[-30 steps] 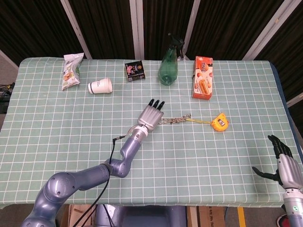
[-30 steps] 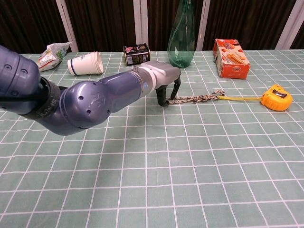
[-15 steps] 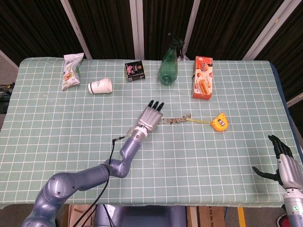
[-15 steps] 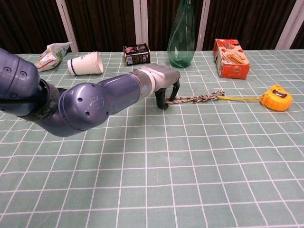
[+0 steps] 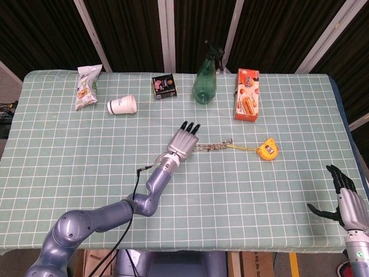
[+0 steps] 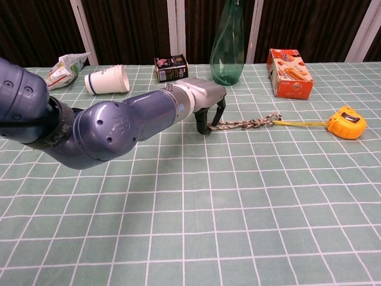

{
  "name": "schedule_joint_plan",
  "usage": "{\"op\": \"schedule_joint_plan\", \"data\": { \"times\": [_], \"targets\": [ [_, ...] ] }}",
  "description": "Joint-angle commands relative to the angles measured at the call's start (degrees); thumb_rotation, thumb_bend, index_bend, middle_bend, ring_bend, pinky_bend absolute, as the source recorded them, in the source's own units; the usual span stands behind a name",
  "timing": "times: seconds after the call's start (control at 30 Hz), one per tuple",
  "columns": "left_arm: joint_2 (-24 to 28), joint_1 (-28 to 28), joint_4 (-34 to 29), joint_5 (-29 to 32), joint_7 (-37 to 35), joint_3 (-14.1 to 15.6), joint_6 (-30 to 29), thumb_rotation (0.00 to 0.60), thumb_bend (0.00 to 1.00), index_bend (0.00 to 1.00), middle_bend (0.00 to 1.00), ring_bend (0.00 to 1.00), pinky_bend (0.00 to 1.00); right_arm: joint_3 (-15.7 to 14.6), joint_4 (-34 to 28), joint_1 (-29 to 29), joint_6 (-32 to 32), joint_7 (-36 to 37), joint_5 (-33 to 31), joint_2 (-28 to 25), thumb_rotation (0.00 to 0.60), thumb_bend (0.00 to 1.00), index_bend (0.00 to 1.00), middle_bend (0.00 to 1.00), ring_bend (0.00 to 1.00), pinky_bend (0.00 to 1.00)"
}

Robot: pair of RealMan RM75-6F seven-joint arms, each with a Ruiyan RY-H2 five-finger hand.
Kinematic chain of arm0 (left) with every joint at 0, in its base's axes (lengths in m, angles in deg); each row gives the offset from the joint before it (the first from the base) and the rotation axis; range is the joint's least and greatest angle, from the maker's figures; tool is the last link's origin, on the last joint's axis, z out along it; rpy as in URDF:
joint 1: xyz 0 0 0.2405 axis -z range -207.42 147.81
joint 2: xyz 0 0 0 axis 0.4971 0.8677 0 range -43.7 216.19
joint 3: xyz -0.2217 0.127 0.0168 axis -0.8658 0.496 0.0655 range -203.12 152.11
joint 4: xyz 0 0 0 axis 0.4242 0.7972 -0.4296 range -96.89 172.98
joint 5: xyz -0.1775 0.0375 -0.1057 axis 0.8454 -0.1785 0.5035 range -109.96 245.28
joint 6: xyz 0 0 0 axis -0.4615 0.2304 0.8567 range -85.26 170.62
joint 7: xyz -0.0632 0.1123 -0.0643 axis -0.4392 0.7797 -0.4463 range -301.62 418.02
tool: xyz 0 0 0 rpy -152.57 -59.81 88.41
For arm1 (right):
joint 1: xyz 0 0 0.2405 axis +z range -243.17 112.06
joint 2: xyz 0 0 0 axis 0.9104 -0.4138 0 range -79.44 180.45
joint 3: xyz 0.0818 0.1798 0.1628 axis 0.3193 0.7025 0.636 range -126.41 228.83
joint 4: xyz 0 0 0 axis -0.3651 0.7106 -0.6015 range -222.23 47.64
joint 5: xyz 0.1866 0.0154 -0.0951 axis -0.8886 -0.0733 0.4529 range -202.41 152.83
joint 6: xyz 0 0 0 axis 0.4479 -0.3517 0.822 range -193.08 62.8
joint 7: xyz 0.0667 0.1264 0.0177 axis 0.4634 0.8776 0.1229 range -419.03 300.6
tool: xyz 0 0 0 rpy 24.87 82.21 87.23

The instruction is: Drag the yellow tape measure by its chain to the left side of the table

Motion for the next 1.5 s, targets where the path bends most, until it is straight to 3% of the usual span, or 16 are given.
{"op": "schedule_joint_plan", "data": {
  "times": [0.03, 0.7, 1.2, 1.5],
  "targets": [
    [-0.09, 0.10, 0.10, 0.10, 0.10, -0.04, 0.09, 0.600, 0.47, 0.51, 0.00, 0.00, 0.00, 0.02, -0.01, -0.01, -0.02, 0.02, -0.01, -0.02, 0.600, 0.18, 0.00, 0.00, 0.00, 0.00],
    [-0.67, 0.51, 0.84, 0.53, 0.51, 0.01, 0.46, 0.600, 0.49, 0.53, 0.00, 0.00, 0.00, 0.29, -0.14, -0.13, -0.05, 0.45, -0.52, -0.21, 0.600, 0.18, 0.00, 0.00, 0.00, 0.00],
    [-1.06, 0.17, 1.59, -0.27, -0.44, 0.01, 0.51, 0.600, 0.56, 0.56, 0.00, 0.00, 0.00, 0.28, -0.11, -0.15, 0.05, 0.57, -0.47, -0.33, 0.600, 0.18, 0.00, 0.00, 0.00, 0.00],
    [1.97, -1.61, -3.89, -3.13, -2.34, 0.04, -2.78, 0.600, 0.56, 0.56, 0.00, 0.00, 0.00, 0.27, -0.16, -0.26, -0.08, 0.54, -0.46, -0.41, 0.600, 0.18, 0.00, 0.00, 0.00, 0.00]
  ]
}}
